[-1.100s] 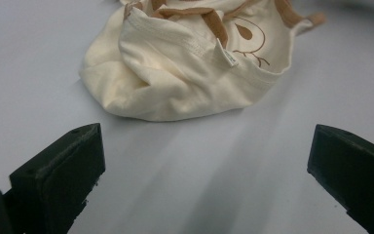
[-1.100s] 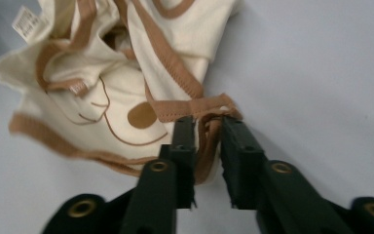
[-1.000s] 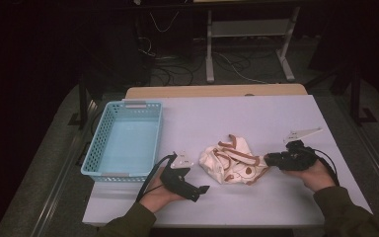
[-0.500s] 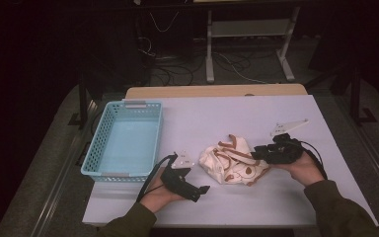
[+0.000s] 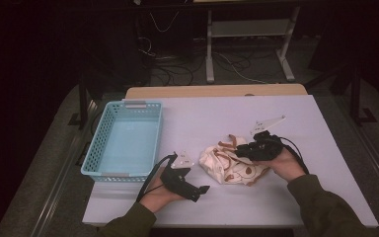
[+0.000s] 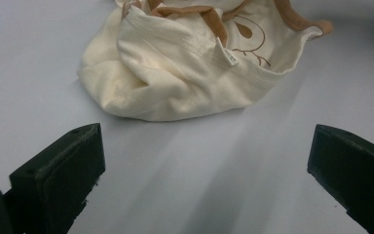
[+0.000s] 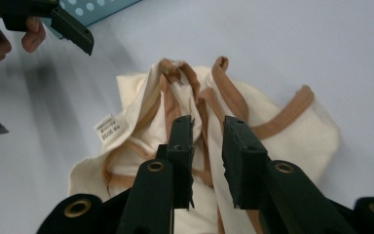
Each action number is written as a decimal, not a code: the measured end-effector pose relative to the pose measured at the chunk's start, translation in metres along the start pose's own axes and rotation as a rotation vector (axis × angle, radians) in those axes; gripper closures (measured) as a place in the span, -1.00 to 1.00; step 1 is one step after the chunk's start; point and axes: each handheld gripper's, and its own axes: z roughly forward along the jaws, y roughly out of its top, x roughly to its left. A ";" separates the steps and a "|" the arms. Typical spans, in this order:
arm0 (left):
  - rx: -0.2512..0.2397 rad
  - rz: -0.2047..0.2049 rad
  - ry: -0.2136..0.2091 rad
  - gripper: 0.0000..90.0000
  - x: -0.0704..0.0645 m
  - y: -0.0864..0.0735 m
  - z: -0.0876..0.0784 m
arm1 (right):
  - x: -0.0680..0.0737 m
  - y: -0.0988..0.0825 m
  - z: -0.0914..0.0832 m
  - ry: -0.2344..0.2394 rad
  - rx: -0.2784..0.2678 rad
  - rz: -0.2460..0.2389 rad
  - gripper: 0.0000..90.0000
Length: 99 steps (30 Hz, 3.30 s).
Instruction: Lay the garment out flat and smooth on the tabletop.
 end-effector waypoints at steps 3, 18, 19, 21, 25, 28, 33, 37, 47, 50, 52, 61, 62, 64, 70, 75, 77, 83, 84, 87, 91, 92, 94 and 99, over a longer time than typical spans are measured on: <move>0.001 0.001 0.000 -1.00 0.000 0.000 -0.001 | 0.000 0.006 0.009 0.005 0.000 -0.009 0.63; 0.000 0.006 -0.003 -1.00 0.000 0.001 -0.002 | -0.001 0.020 0.034 0.018 0.008 -0.005 0.64; 0.000 0.005 -0.002 -1.00 0.000 0.001 -0.002 | -0.001 0.020 0.035 0.016 0.009 0.001 0.64; -0.005 0.004 -0.003 -1.00 0.000 0.001 -0.001 | -0.002 0.019 0.037 0.016 0.018 -0.002 0.63; -0.007 0.005 -0.003 -1.00 0.000 0.001 -0.001 | -0.001 0.016 0.042 -0.008 0.044 -0.005 0.64; -0.006 0.006 -0.002 -1.00 0.000 0.001 -0.002 | -0.002 0.015 0.045 -0.020 0.054 -0.008 0.78; -0.005 0.005 -0.002 -1.00 0.000 0.001 -0.001 | -0.003 0.015 0.043 -0.020 0.048 -0.013 0.92; -0.005 0.006 -0.002 -1.00 0.000 0.000 -0.002 | -0.003 0.015 0.039 -0.029 0.036 -0.014 0.94; -0.009 0.004 -0.001 -1.00 0.000 0.001 -0.002 | -0.006 0.016 0.024 -0.045 -0.007 -0.004 0.95; -0.009 0.006 -0.001 -1.00 0.000 0.001 -0.002 | -0.009 0.016 0.019 -0.053 -0.023 0.002 0.95; -0.009 0.004 -0.001 -1.00 0.000 0.001 -0.002 | -0.010 0.016 0.015 -0.057 -0.030 0.007 0.95; -0.007 0.006 0.000 -1.00 0.000 0.001 -0.002 | -0.018 0.014 0.000 -0.081 -0.061 0.028 0.95; -0.017 -0.007 0.002 -1.00 0.000 0.001 -0.001 | -0.019 0.014 -0.002 -0.083 -0.065 0.032 0.95; -0.015 -0.006 0.002 -1.00 0.000 0.000 -0.001 | -0.021 0.014 -0.003 -0.089 -0.070 0.035 0.95; -0.008 -0.001 0.001 -1.00 -0.001 0.001 -0.002 | -0.029 0.010 -0.015 -0.115 -0.095 0.066 0.95; -0.007 -0.002 0.001 -1.00 -0.001 0.001 -0.002 | -0.035 0.008 -0.024 -0.135 -0.113 0.082 0.95; -0.016 -0.012 0.002 -1.00 -0.002 0.001 -0.002 | -0.037 0.007 -0.027 -0.144 -0.117 0.088 0.95; -0.006 -0.004 0.001 -1.00 -0.001 0.001 -0.002 | -0.044 0.002 -0.033 -0.171 -0.124 0.105 0.95; -0.006 -0.003 0.001 -1.00 -0.001 0.001 -0.002 | -0.046 0.002 -0.034 -0.177 -0.128 0.113 0.95; -0.006 -0.004 0.001 -1.00 -0.001 0.000 -0.001 | -0.049 0.000 -0.037 -0.184 -0.133 0.122 0.95; -0.007 -0.003 0.002 -1.00 -0.001 0.001 -0.002 | -0.053 -0.002 -0.041 -0.197 -0.146 0.137 0.95; -0.005 -0.002 0.002 -1.00 -0.001 0.001 -0.002 | -0.053 -0.002 -0.042 -0.198 -0.146 0.140 0.95; -0.013 -0.012 0.003 -1.00 -0.002 0.001 -0.002 | -0.054 -0.003 -0.044 -0.205 -0.151 0.144 0.95; -0.003 -0.003 0.001 -1.00 -0.001 0.001 -0.002 | -0.060 -0.006 -0.048 -0.222 -0.158 0.160 0.95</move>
